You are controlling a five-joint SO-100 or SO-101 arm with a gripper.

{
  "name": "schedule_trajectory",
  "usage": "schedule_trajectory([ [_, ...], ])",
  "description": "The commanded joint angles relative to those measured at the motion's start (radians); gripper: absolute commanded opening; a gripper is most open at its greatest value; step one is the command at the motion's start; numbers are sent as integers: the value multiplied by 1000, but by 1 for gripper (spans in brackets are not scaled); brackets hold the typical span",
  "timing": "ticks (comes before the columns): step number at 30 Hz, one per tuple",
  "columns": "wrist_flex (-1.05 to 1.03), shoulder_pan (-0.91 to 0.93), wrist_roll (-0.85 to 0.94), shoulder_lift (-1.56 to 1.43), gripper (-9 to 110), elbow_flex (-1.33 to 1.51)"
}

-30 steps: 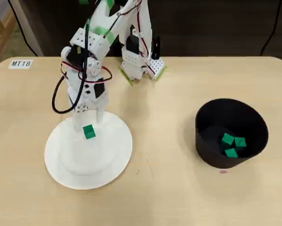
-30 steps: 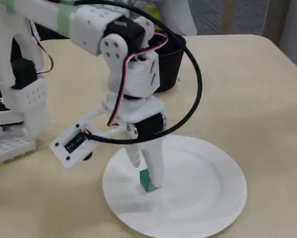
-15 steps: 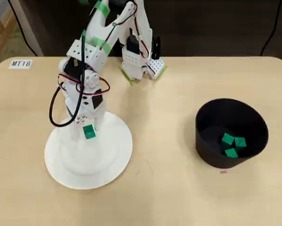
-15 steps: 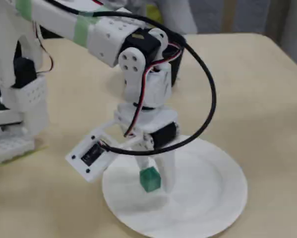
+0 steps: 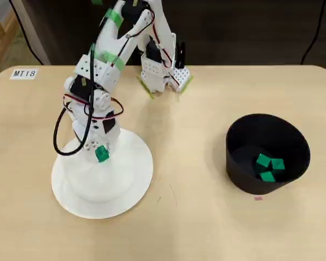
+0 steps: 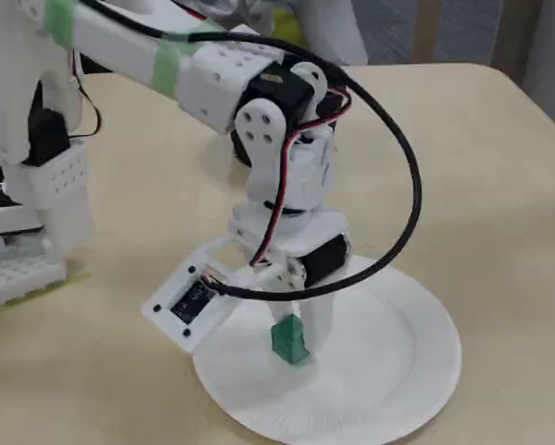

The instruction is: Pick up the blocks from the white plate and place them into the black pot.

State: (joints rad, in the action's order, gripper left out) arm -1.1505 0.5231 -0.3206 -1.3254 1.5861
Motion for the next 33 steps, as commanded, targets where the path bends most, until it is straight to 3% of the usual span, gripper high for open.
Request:
schedule_trajectory([
  [1, 40, -12, 61, -40, -2, -71],
  [8, 270, -150, 334, -324, -2, -71],
  [13, 276, -364, 434, -558, -2, -71],
  [23, 230, -986, 273, -997, -2, 235],
  [28, 439, -1213, 216, -1140, -2, 578],
  [33, 612, -1273, 219, -1138, -2, 750],
])
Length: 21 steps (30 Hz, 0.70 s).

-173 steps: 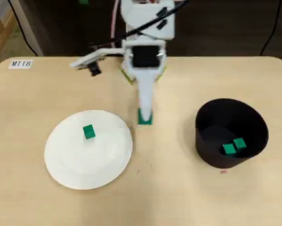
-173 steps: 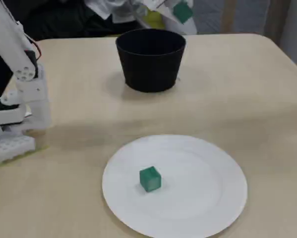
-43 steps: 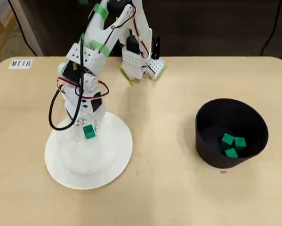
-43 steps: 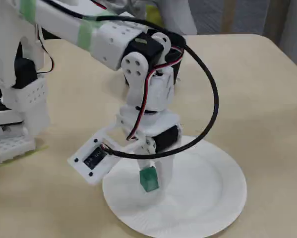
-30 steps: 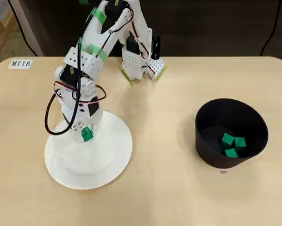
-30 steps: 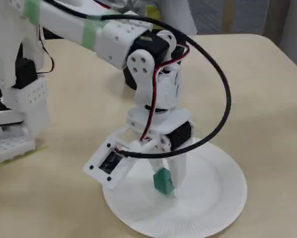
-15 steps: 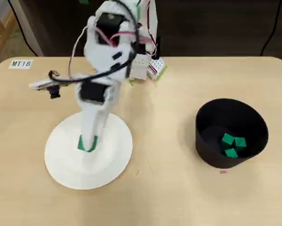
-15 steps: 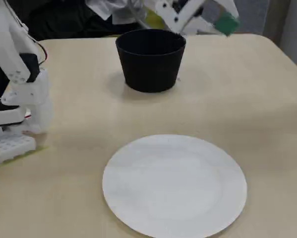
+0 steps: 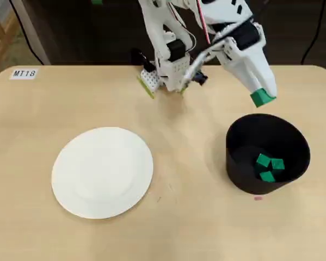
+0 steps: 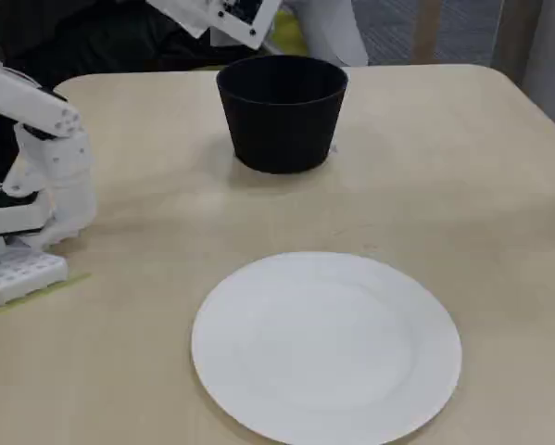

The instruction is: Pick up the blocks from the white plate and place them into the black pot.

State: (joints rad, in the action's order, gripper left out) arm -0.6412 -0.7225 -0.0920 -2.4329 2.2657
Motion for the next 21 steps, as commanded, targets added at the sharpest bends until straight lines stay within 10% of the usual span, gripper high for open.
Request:
schedule_trajectory([
  [1, 155, -28, -18, -32, -2, 107],
  [21, 465, 69, 18, 146, 6, 179],
])
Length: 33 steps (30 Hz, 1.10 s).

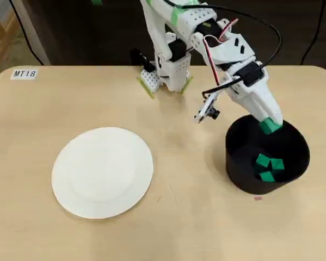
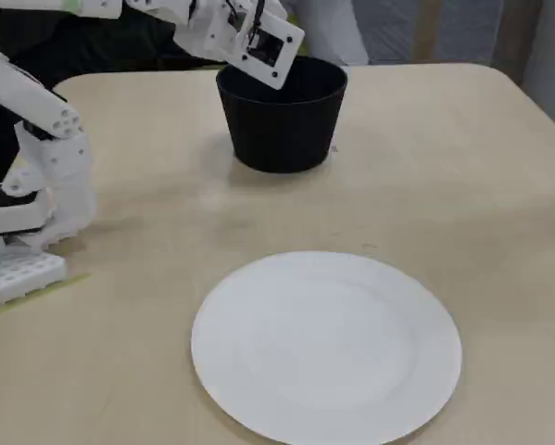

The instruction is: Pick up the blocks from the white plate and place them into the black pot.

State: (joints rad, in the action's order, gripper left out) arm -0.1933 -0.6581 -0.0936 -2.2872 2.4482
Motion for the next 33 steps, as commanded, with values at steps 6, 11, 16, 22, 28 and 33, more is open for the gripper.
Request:
schedule_trajectory([
  [6, -15, 0, 57, -8, 23, -11],
  [11, -23, -2, 49, -20, 10, -15],
  [16, -143, 98, 83, -98, -2, -35],
  [22, -370, 472, 173, -310, -2, -38],
  [28, -589, 713, 183, -417, -2, -66],
  [33, -686, 715, 186, -472, -2, 14],
])
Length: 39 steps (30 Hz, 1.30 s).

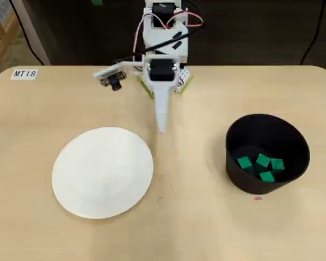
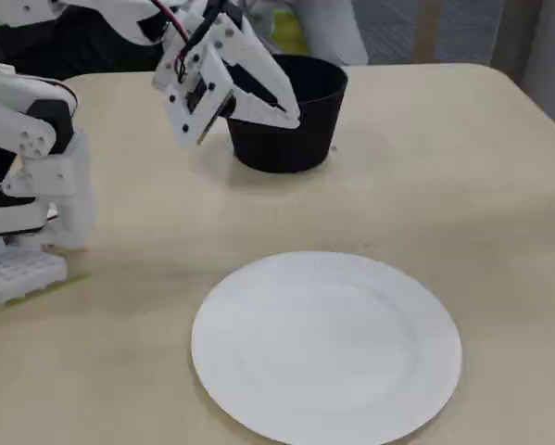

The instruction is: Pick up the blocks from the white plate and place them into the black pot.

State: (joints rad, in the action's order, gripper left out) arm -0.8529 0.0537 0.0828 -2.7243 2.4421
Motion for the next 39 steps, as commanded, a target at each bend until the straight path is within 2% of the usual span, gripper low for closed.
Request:
schedule_trajectory([
  [1, -15, -8, 9, -69, -2, 64],
  [10, -28, -51, -5, -525, -2, 449],
  [24, 18, -60, 23, -528, -2, 601],
  [39, 31, -52, 8, -529, -2, 609],
])
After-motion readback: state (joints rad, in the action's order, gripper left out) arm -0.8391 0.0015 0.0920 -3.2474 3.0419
